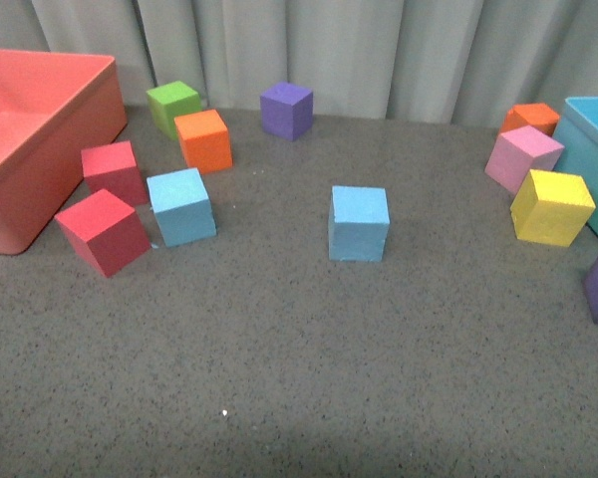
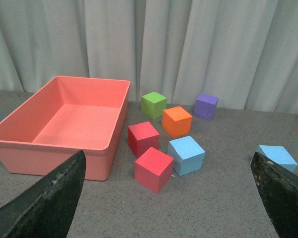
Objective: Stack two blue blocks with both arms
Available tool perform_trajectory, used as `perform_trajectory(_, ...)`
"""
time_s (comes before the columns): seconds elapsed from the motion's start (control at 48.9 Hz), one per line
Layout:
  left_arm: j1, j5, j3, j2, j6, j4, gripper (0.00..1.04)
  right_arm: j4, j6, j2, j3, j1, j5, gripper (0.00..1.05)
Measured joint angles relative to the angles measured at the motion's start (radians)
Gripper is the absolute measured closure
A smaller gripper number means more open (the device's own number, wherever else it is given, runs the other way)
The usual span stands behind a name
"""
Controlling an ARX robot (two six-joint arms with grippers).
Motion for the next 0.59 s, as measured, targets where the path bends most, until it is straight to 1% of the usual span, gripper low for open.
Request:
perform_trajectory(0.061,-0.005,-0.014,0.004,0.009,-0.003,-0.016,0.07,0.000,0.000,0.000,0.000,0.000,0.000,0.44)
perform_trajectory(0.123,-0.035,-0.106,0.045,0.086,-0.030,-0.129,0.07,0.000,0.000,0.000,0.000,0.000,0.000,0.33)
perform_trajectory(0.143,-0.048,-0.129,0.053,0.148,-0.043,-0.135,0.07,0.000,0.000,0.000,0.000,0.000,0.000,0.28)
perform_trajectory(0.184,-0.066,-0.144,0.058,0.256,-0.056,-0.083,0.07,0.000,0.000,-0.001,0.000,0.000,0.000,0.19)
perform_trajectory(0.205,-0.073,-0.145,0.068,0.330,-0.070,-0.031,0.07,0.000,0.000,-0.001,0.000,0.000,0.000,0.13)
perform_trajectory(0.246,-0.087,-0.149,0.104,0.468,-0.089,0.070,0.07,0.000,0.001,-0.001,0.000,0.000,0.000,0.08)
perform_trajectory(0.286,-0.100,-0.153,0.156,0.618,-0.113,0.171,0.07,0.000,0.000,-0.001,0.000,0.000,0.000,0.10)
perform_trajectory(0.327,-0.111,-0.153,0.207,0.741,-0.134,0.237,0.07,0.000,0.000,-0.001,0.000,0.000,0.000,0.10)
perform_trajectory(0.368,-0.124,-0.129,0.299,0.932,-0.172,0.283,0.07,0.000,0.000,-0.001,0.000,0.000,0.000,0.10)
perform_trajectory(0.491,-0.153,-0.110,0.458,1.232,-0.247,0.282,0.07,0.000,0.000,-0.001,0.000,0.000,0.000,0.10)
perform_trajectory(0.593,-0.182,-0.124,0.648,1.501,-0.286,0.206,0.07,0.000,0.000,-0.001,0.000,0.000,0.000,0.10)
